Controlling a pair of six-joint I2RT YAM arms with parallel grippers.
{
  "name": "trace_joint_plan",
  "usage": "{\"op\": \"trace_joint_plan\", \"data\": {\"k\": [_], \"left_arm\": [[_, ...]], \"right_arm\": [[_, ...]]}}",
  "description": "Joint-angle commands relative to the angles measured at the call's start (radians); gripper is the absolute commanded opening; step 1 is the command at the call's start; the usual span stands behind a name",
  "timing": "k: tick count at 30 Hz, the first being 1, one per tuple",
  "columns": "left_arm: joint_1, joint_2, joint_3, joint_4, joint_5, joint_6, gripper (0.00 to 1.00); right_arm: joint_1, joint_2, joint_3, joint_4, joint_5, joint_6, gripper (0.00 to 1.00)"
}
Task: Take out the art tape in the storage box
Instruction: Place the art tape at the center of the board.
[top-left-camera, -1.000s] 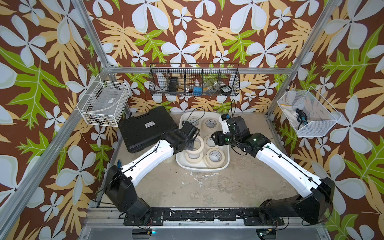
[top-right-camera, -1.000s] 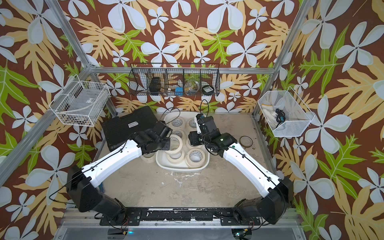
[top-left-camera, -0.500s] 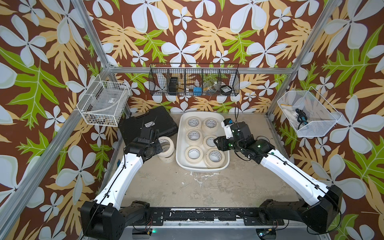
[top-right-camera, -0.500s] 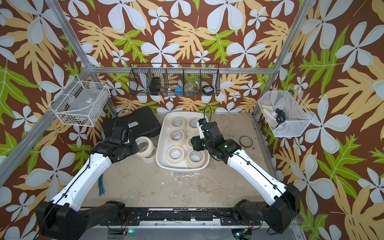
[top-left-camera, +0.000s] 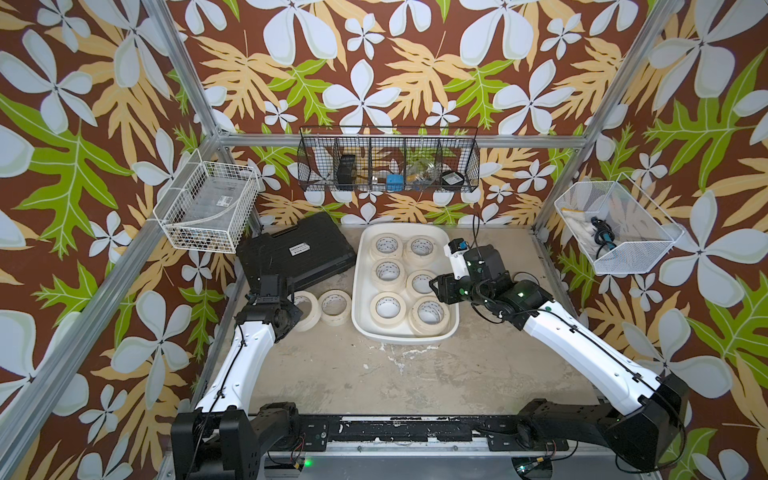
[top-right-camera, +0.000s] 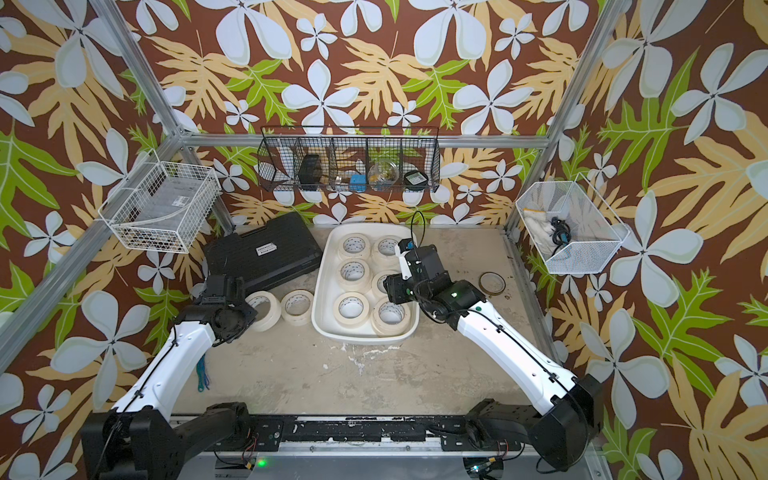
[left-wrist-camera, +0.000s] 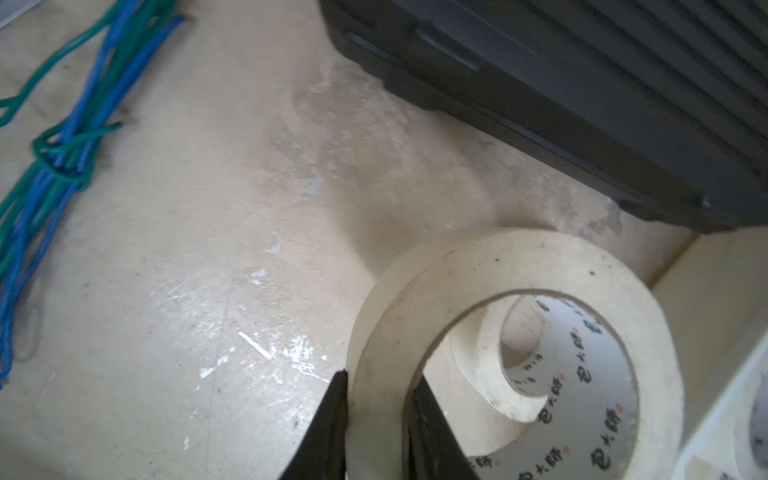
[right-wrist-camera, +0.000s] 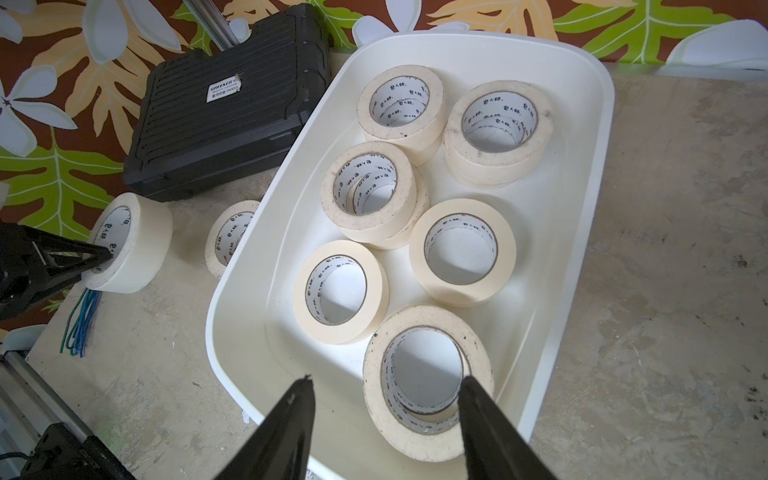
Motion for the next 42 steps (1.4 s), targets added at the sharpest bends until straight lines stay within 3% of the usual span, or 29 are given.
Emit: {"op": "trace_joint_plan", "data": {"k": [1,10,23,29,36,42], "left_arm": [[0.007,0.017,-0.005,0.014,-0.129,-0.137,0.11],[0.009,0.098,-0.064,0.126,-0.123,-0.202,0.13],[0.009,0.217,-0.075,0.248,-0.189,-0.169,0.18],[0.007,0.263,-0.094,0.29,-0.154,-0.157,0.26],[-0.006,0.271,-0.112,0.314,-0.172,-0.134,0.43],[-0.005,0.242,-0.114,0.303,-0.151,-0.111,0.5]], "right_arm": [[0.0,-0.002,-0.002,0.019,-0.011,-0.007,0.58],[-0.003,0.014,-0.008,0.023,-0.017,0.0,0.58],[-0.018,0.008,-0.056,0.019,0.02,0.003,0.59],[-0.018,0.026,-0.079,0.012,0.045,0.001,0.58],[-0.018,0.059,-0.088,-0.016,0.108,-0.024,0.58],[-0.018,0.106,-0.072,0.014,0.045,-0.012,0.58]]}}
